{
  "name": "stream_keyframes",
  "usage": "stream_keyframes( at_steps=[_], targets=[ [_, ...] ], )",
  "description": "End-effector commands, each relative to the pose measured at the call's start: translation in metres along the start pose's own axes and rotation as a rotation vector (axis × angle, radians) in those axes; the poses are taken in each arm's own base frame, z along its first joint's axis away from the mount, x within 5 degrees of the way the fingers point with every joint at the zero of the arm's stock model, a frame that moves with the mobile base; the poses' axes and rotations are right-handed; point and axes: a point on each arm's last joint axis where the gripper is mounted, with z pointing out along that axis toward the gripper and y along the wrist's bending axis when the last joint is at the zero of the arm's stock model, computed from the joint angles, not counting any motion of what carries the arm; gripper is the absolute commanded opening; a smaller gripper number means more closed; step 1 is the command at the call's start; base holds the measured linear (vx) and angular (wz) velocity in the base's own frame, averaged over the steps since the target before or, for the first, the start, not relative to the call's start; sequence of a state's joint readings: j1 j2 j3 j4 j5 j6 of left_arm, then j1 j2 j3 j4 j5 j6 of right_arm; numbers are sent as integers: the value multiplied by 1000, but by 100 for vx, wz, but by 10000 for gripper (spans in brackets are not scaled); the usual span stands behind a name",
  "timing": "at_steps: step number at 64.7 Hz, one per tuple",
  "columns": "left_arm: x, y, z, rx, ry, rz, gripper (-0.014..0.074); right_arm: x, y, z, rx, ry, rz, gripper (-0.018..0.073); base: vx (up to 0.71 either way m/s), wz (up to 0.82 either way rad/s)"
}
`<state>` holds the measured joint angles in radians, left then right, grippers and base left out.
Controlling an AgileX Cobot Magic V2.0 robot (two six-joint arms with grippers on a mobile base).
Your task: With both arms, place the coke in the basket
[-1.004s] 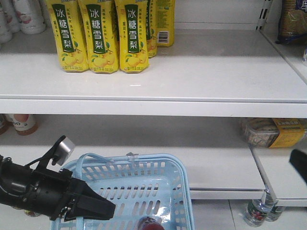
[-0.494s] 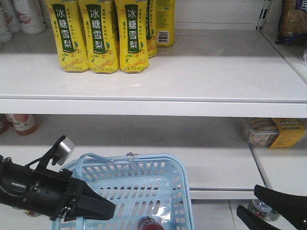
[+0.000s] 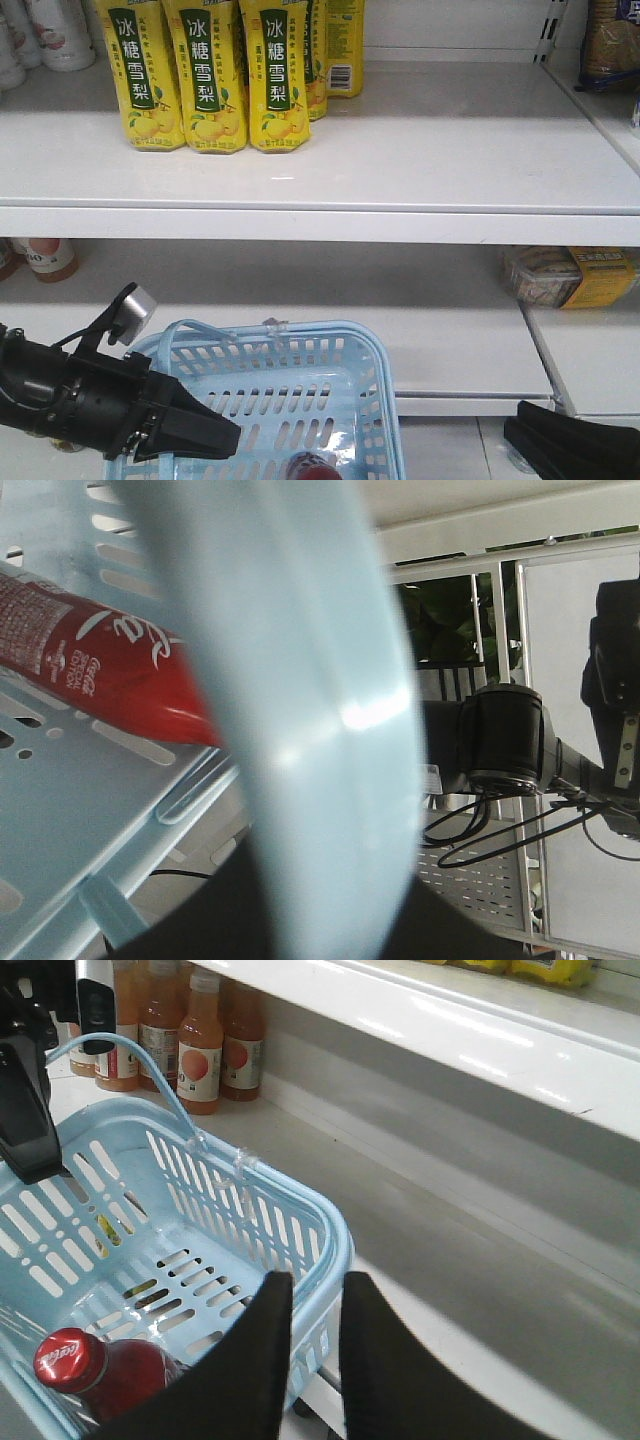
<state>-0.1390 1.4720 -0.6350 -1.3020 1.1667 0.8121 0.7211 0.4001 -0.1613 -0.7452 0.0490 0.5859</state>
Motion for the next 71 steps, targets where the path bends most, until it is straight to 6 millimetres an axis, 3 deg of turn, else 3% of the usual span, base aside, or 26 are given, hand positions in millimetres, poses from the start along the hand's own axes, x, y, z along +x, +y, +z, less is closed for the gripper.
stream_keyframes(
  at_steps=[1, 54, 71],
  targets=[
    [-4, -19, -5, 91, -48, 13, -6, -12, 1, 0, -26, -64, -9, -15, 0, 0],
    [-4, -21, -6, 88, -57, 20, -6, -10, 0, 0, -10, -42, -22, -9, 0, 0],
    [37, -35, -20, 41, -171, 110, -6, -10, 0, 0, -10, -42, -22, -9, 0, 0]
  ],
)
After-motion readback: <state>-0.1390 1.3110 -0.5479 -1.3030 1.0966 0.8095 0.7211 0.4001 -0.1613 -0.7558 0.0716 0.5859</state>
